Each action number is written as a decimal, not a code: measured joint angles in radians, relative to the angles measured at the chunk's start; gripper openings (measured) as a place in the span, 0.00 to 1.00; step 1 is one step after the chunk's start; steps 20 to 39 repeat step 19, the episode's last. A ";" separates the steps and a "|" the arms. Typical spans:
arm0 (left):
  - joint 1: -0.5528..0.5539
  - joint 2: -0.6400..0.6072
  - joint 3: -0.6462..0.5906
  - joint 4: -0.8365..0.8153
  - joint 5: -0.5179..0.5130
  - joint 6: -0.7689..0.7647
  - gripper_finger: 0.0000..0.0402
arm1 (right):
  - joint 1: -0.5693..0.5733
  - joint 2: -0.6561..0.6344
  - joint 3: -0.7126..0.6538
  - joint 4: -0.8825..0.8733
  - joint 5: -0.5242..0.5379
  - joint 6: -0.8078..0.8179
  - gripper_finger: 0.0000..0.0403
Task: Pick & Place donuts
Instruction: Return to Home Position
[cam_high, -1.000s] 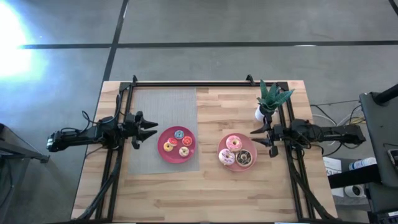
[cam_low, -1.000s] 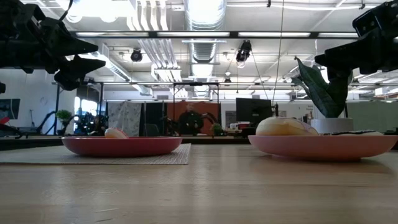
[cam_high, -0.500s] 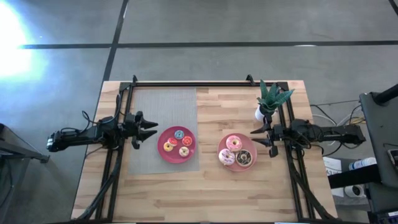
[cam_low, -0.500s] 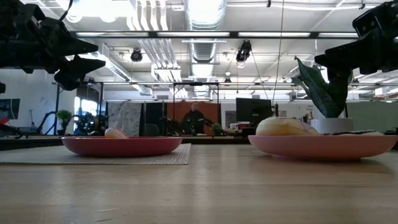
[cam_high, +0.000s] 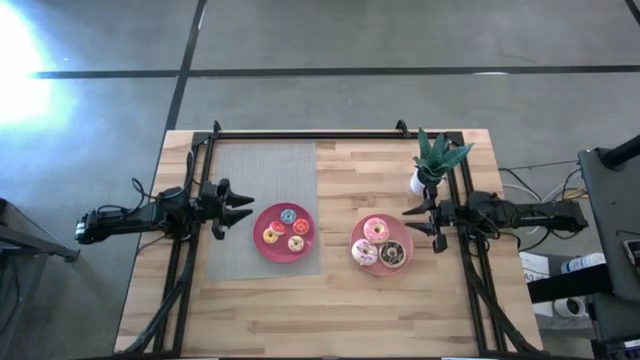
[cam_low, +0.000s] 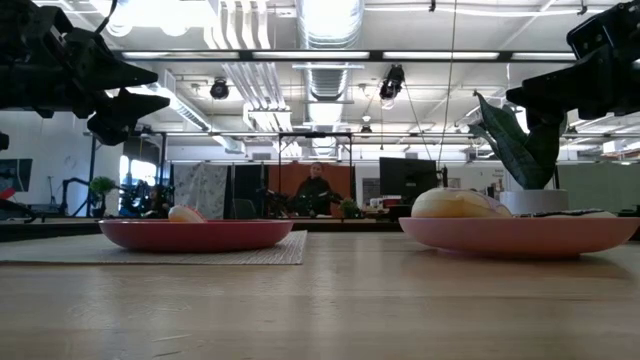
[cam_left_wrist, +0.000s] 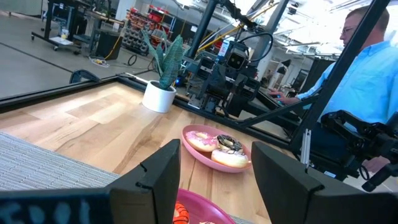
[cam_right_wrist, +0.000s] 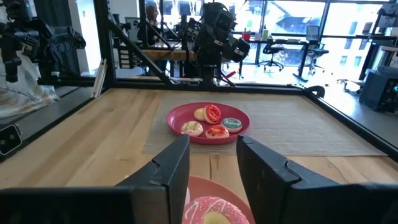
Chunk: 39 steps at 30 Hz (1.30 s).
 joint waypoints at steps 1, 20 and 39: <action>0.000 0.000 0.000 0.000 0.000 0.000 0.43 | 0.000 0.000 0.000 0.000 0.000 0.000 0.32; 0.000 0.000 0.000 0.000 0.000 0.000 0.43 | 0.000 0.000 0.000 0.000 0.000 0.000 0.30; 0.000 0.000 0.000 0.000 0.000 0.000 0.43 | 0.000 0.000 0.000 0.000 0.000 0.000 0.30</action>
